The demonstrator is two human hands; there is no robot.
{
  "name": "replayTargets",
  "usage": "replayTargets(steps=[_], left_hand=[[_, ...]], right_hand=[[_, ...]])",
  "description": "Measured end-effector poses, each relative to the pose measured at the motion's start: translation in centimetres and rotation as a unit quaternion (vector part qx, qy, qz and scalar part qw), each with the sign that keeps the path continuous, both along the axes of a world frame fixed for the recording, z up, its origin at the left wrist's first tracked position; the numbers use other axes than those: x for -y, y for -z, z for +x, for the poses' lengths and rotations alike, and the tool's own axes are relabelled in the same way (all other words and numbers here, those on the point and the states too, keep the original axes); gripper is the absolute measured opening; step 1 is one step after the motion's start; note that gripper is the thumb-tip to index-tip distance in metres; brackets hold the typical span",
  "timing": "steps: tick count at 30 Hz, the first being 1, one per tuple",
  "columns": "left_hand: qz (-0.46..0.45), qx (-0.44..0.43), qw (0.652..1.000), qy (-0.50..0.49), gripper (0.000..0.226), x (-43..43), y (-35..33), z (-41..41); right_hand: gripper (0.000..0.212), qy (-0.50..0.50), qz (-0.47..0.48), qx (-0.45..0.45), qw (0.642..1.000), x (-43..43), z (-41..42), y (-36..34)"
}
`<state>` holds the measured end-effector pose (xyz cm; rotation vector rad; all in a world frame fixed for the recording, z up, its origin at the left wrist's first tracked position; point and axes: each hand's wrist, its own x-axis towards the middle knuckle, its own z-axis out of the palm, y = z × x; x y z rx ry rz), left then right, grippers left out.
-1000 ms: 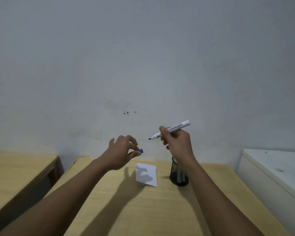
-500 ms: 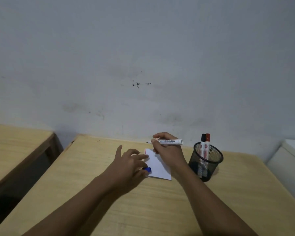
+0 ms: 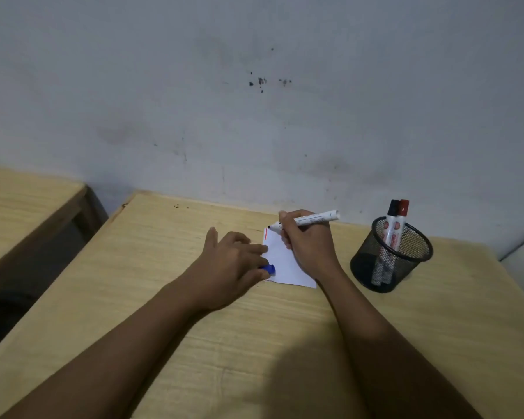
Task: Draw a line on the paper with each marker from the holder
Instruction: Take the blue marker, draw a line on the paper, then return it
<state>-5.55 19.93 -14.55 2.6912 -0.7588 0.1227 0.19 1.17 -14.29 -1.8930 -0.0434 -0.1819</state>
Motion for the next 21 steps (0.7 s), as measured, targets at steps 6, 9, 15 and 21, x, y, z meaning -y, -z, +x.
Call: replayTargets(steps=[6, 9, 15, 21], left_hand=[[-0.012, -0.050, 0.999, -0.003, 0.031, 0.0, -0.3, 0.1], [-0.021, -0.060, 0.998, -0.009, 0.029, 0.1, -0.6, 0.0], [-0.026, -0.062, 0.998, -0.011, 0.030, 0.2, -0.9, -0.2], [-0.028, -0.058, 0.998, -0.010, 0.030, 0.2, -1.1, -0.4]], right_hand=[[0.029, 0.005, -0.008, 0.010, 1.000, 0.0, 0.3, 0.2], [0.031, 0.005, -0.010, 0.011, 1.000, 0.1, 0.4, 0.2], [0.029, 0.004, -0.019, 0.009, 1.000, 0.0, 0.3, 0.0], [0.028, 0.012, -0.032, -0.005, 0.999, -0.1, 0.4, 0.1]])
